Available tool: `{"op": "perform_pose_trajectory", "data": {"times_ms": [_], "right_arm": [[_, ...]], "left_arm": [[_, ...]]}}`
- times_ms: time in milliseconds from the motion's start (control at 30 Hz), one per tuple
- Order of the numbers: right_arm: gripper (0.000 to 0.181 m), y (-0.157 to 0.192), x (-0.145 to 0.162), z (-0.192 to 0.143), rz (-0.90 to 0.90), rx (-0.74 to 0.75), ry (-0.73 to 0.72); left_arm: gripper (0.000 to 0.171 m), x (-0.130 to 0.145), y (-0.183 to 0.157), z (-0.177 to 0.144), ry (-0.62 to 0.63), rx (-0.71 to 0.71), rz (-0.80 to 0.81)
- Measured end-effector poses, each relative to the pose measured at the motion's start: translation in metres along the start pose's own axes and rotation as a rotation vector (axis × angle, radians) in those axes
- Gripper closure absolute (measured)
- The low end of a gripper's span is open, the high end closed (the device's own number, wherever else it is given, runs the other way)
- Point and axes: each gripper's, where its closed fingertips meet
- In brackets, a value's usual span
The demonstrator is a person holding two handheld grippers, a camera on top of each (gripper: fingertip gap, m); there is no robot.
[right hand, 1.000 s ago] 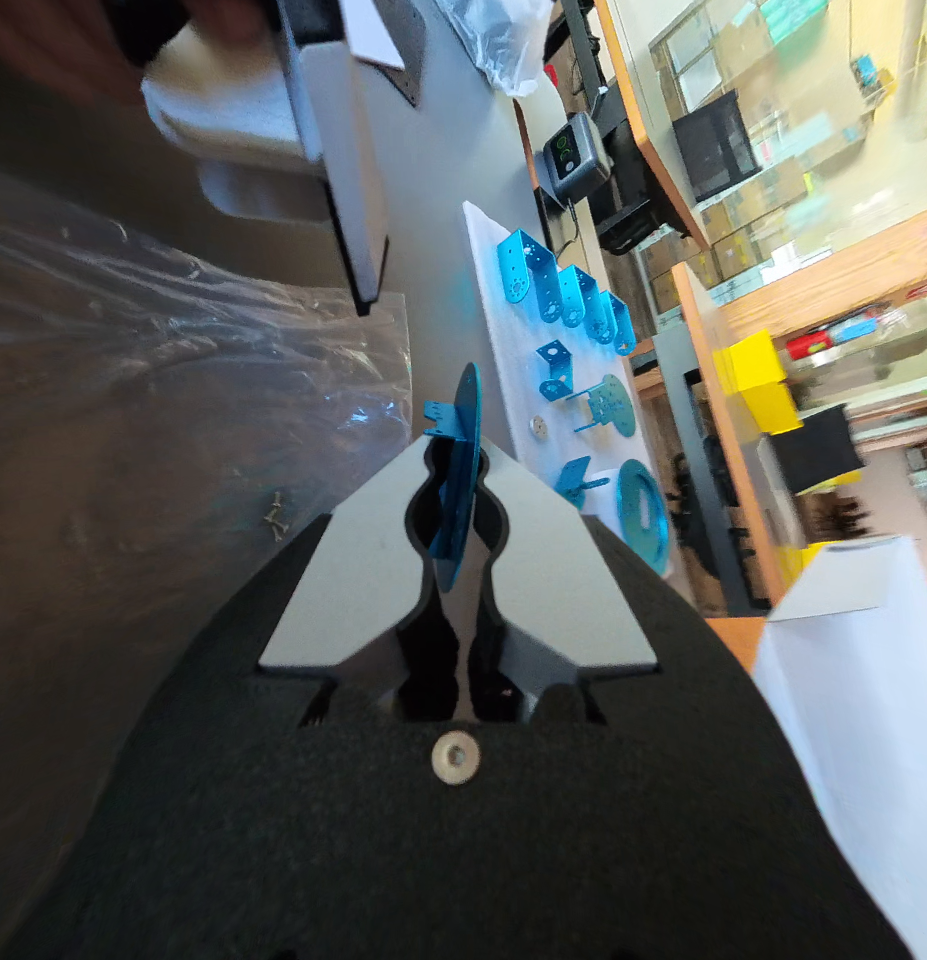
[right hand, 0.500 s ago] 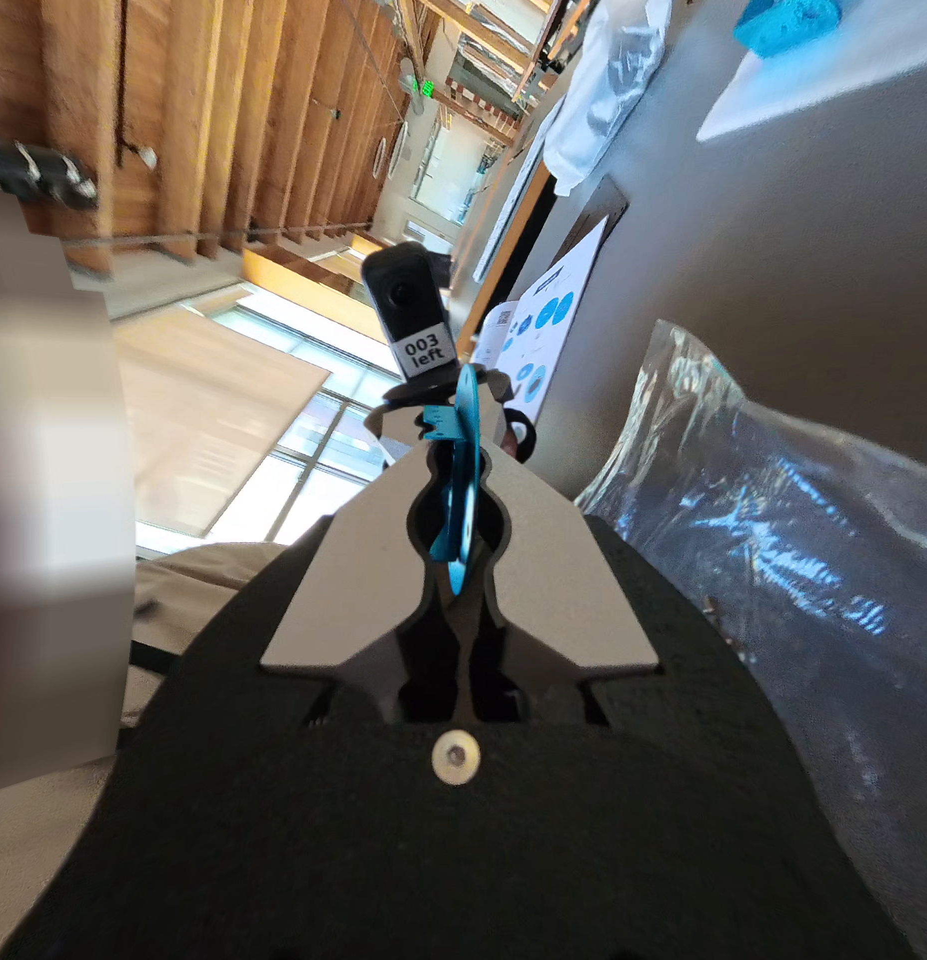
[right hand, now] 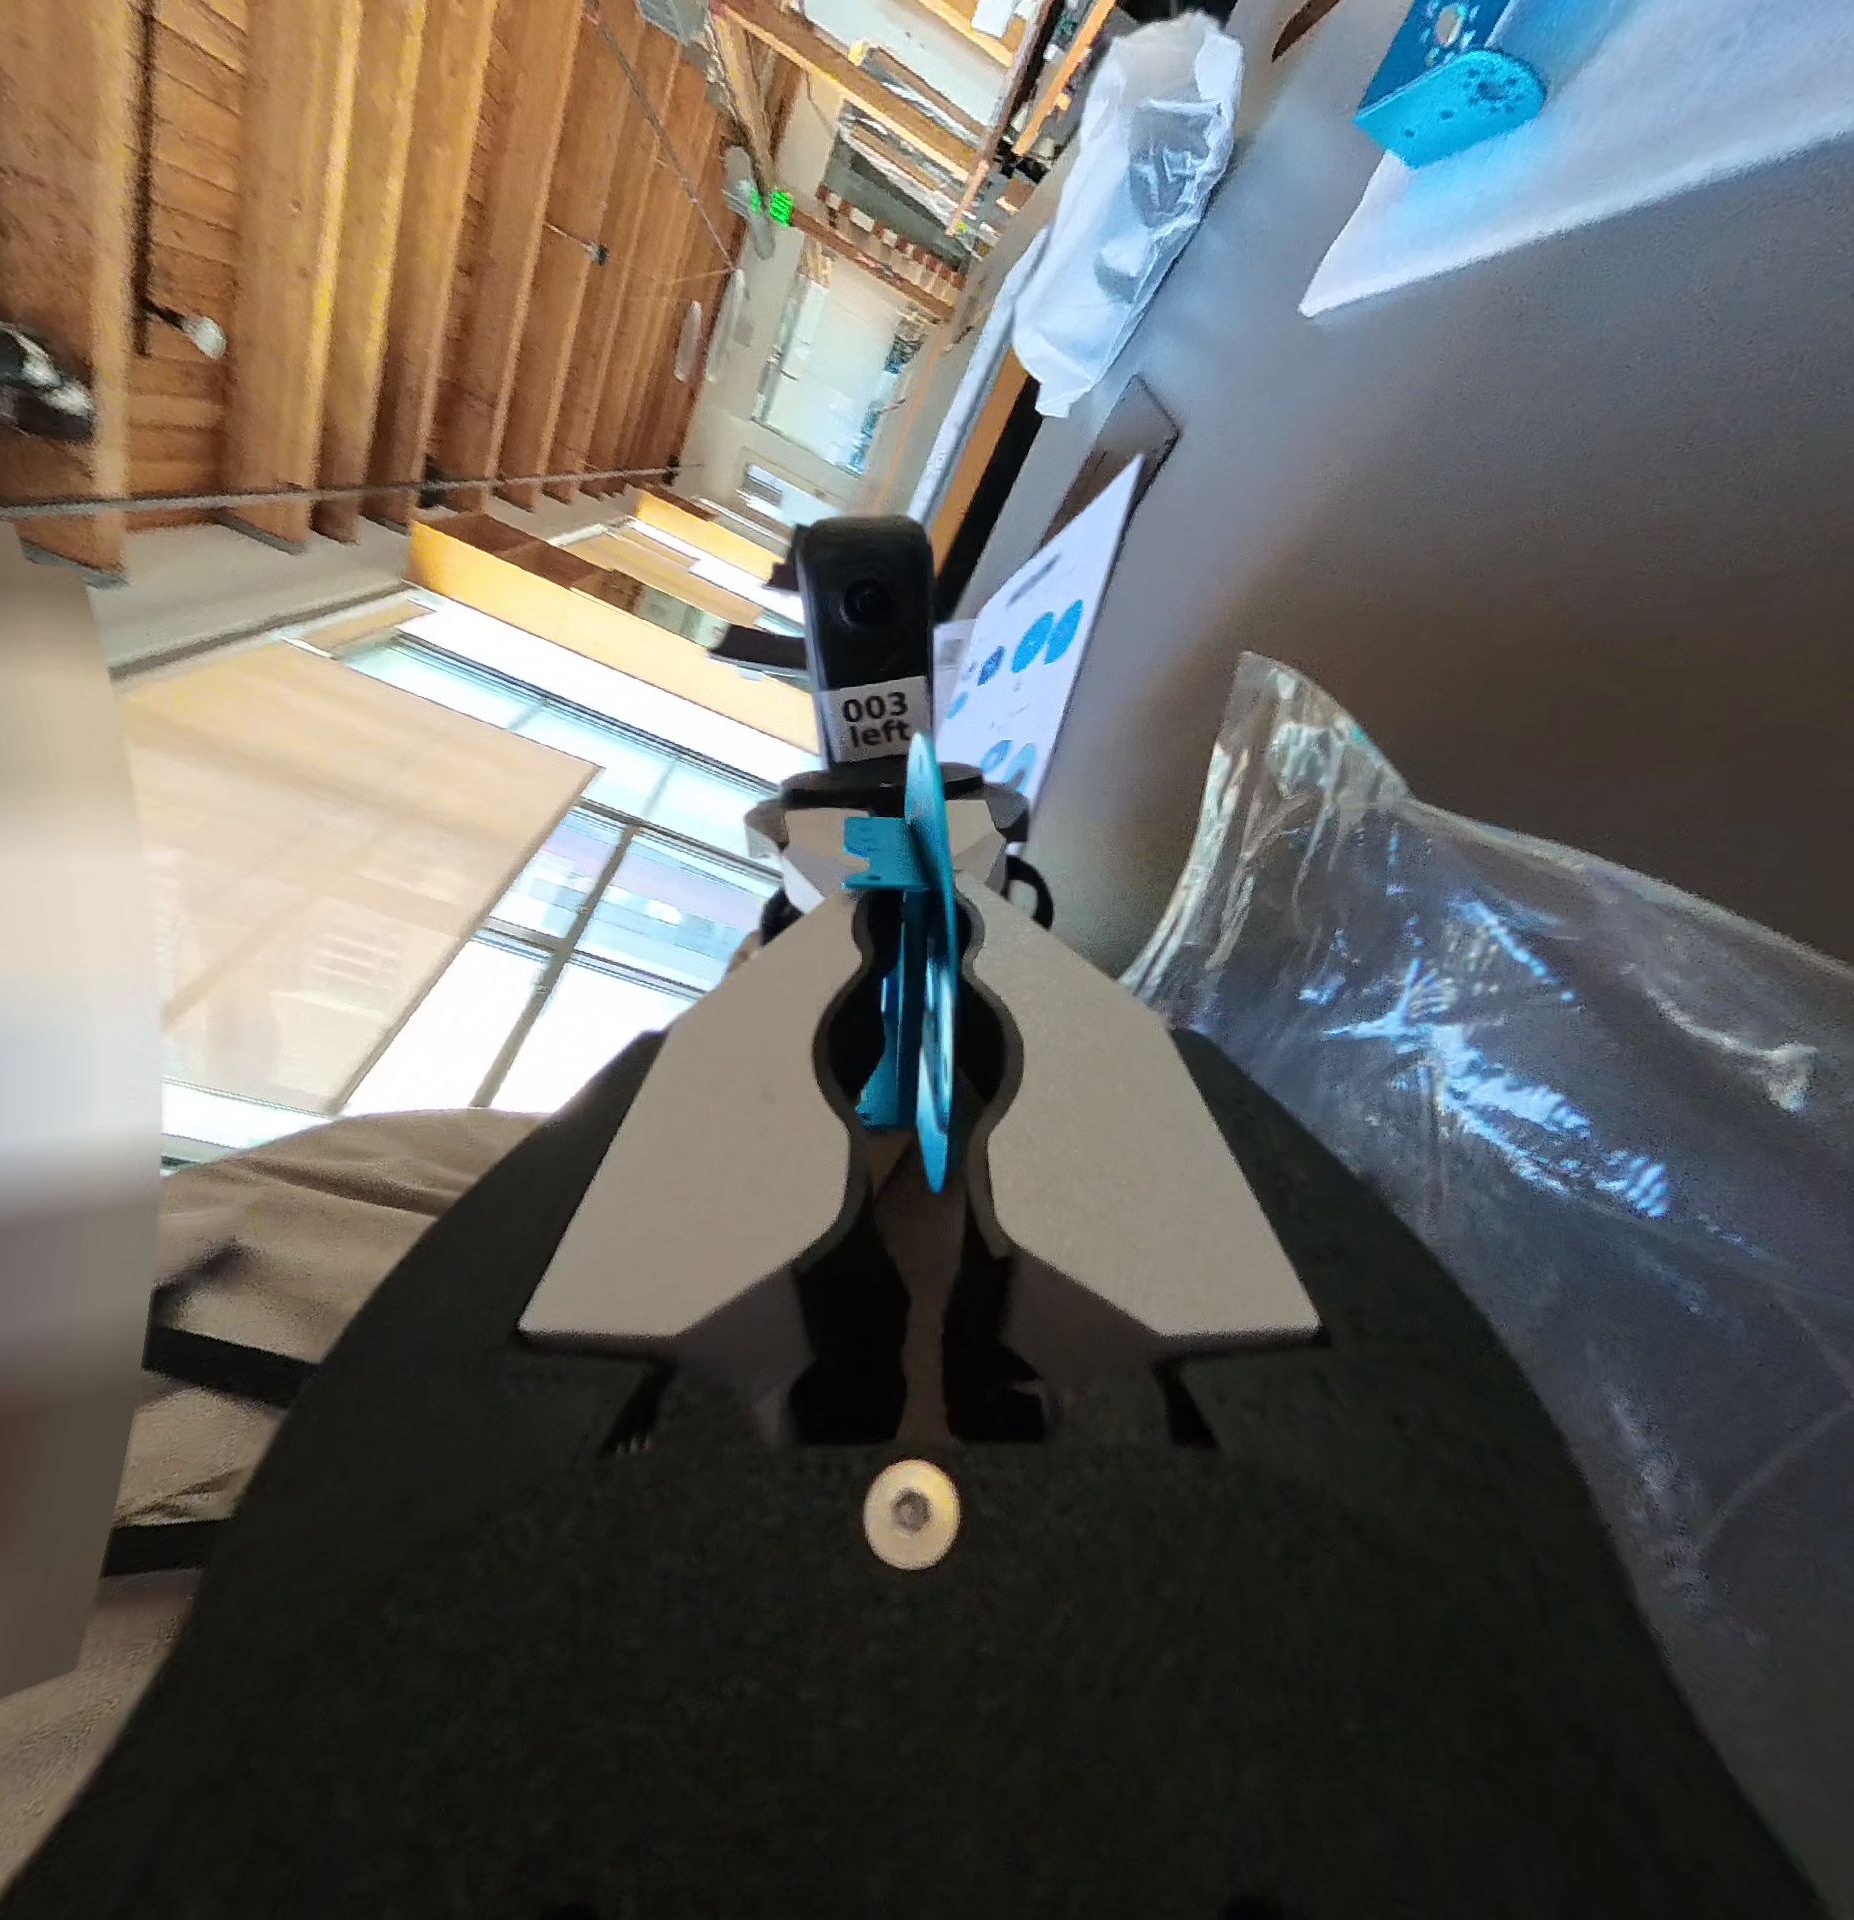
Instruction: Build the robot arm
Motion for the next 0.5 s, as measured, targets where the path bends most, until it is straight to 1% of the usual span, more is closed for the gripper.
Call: {"op": "perform_pose_trajectory", "data": {"times_ms": [33, 100, 200, 333, 433, 500], "right_arm": [[0.172, -0.002, 0.001, 0.000, -0.028, 0.027, 0.016], [0.156, -0.006, 0.000, 0.000, -0.038, 0.052, 0.023], [0.153, -0.011, -0.001, -0.004, 0.012, 0.067, 0.010], [0.151, -0.016, -0.002, -0.006, 0.084, 0.058, -0.010], [0.148, -0.017, -0.006, -0.010, 0.071, 0.065, -0.017], [0.144, -0.017, -0.013, -0.018, 0.015, 0.104, -0.037]], "left_arm": [[0.171, 0.000, 0.002, -0.001, -0.005, 0.000, -0.022], [0.171, -0.001, 0.007, -0.003, -0.020, -0.007, -0.071], [0.171, -0.003, 0.014, -0.006, -0.035, -0.008, -0.150], [0.171, -0.003, 0.018, -0.009, -0.038, -0.014, -0.212], [0.171, -0.006, 0.020, -0.013, -0.061, -0.006, -0.244], [0.171, -0.008, 0.021, -0.016, -0.072, -0.003, -0.271]]}}
Point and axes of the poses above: each gripper's, where its closed fingertips meet, z out along the fingers, x out of its underside, y = z × x across the jaws, and after that the axes turned 4 degrees about -z, right-handed
